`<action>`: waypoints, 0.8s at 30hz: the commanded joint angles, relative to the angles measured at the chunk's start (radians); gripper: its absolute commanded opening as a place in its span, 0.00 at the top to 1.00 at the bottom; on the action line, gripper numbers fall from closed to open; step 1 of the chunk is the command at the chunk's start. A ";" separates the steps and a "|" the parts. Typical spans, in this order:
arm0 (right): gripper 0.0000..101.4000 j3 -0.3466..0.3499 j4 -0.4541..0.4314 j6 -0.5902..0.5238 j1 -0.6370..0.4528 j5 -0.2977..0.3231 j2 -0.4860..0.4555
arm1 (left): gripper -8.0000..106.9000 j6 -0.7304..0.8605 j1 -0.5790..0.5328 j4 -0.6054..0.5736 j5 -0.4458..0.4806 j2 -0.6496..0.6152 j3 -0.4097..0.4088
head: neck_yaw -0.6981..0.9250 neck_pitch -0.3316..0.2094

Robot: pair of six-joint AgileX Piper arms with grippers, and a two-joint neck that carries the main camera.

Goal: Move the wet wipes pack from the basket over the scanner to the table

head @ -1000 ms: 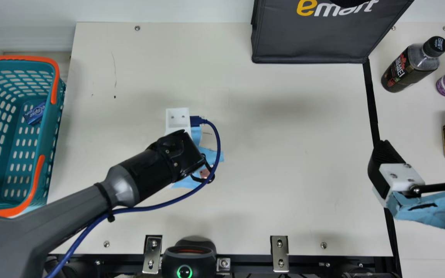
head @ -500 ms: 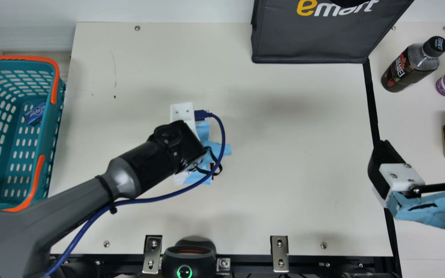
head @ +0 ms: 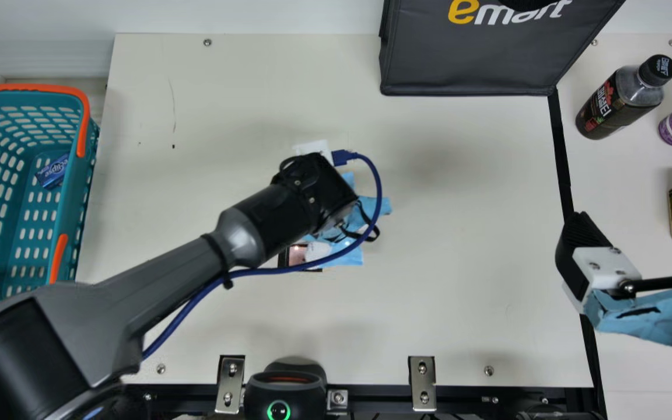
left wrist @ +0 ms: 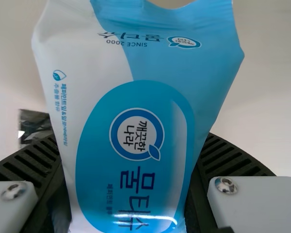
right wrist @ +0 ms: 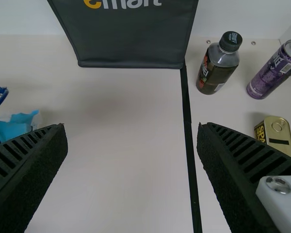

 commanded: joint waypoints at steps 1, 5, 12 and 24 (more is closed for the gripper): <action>0.06 0.000 0.000 0.000 0.000 0.000 0.000 | 1.00 -0.003 -0.002 -0.005 0.010 0.040 -0.072 | 0.000 -0.030; 0.06 0.000 0.000 0.000 0.000 0.000 0.000 | 1.00 -0.010 -0.004 -0.015 0.033 0.104 -0.156 | 0.000 -0.030; 0.06 0.000 0.000 0.000 0.000 -0.001 0.000 | 0.83 -0.017 0.003 -0.050 0.059 0.191 -0.264 | 0.000 -0.030; 0.06 0.000 0.000 0.000 0.000 -0.001 0.000 | 0.48 -0.009 0.009 -0.100 0.062 0.241 -0.326 | 0.000 -0.030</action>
